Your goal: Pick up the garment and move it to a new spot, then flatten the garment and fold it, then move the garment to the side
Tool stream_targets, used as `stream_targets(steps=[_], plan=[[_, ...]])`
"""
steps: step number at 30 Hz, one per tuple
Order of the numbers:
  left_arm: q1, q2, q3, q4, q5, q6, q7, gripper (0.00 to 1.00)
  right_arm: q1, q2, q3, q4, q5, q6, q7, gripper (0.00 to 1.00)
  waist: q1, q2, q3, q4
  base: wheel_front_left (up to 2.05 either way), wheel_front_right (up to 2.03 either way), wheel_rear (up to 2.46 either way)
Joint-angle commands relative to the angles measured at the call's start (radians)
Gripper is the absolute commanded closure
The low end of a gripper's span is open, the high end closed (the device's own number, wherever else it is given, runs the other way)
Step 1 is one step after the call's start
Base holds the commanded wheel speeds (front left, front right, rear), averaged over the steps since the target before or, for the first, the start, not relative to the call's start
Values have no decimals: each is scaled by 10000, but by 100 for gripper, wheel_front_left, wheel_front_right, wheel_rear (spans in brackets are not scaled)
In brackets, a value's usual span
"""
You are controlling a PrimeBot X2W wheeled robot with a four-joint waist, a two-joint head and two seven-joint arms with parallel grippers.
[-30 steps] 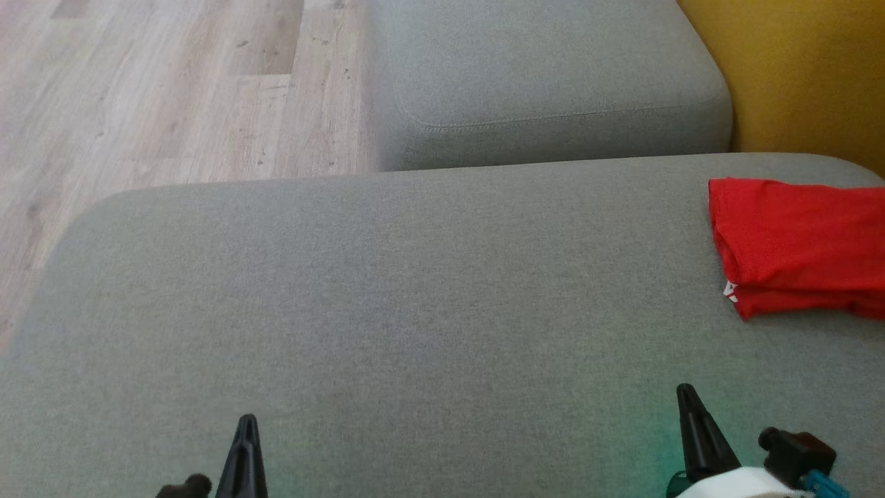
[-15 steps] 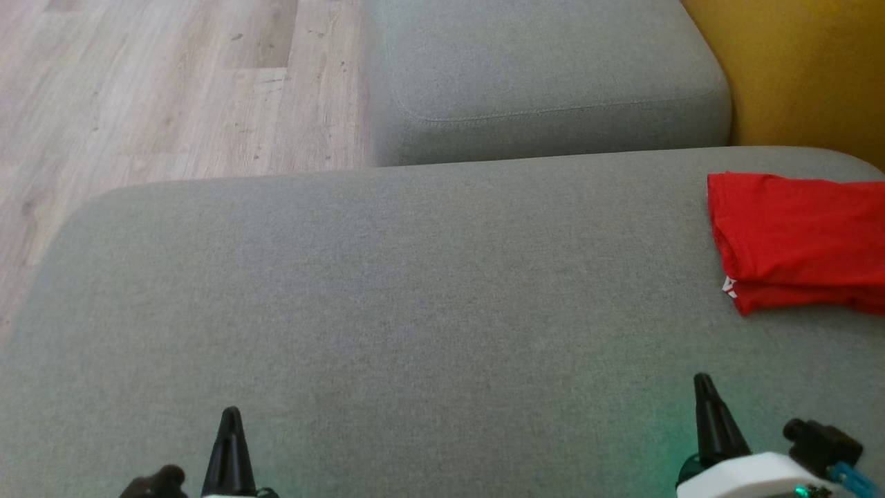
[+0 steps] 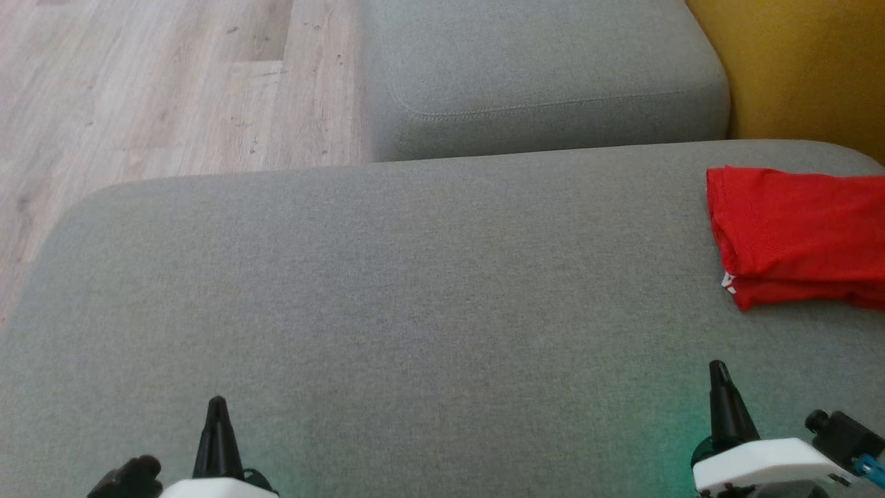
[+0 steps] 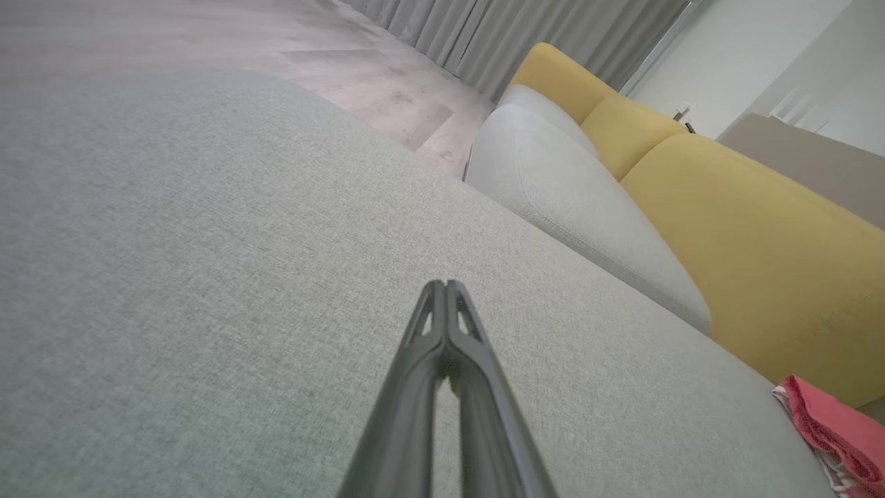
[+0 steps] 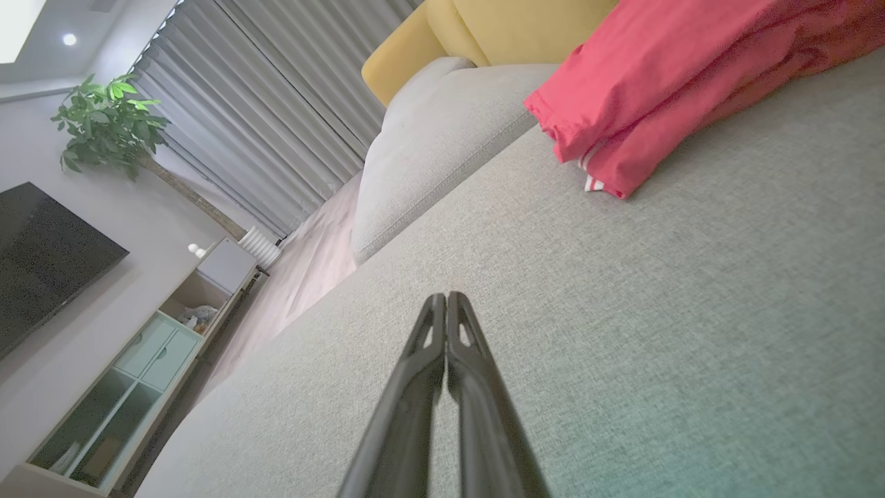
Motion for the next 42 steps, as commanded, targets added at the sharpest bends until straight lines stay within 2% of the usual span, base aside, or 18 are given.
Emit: stream_targets(steps=[1, 42], plan=[[-552, -4, 286, -328, -275, -93, 71, 100, -553, -65, -2, -370, 289, -3, 50, 100, -1, 0, 11, -5, 0, 0, 0], [-1362, -10, 1167, -333, -4996, -697, 1249, 100, -1263, -64, -715, -644, 4808, -5, 1206, 100, -1, 0, 351, -154, 0, 0, 0]])
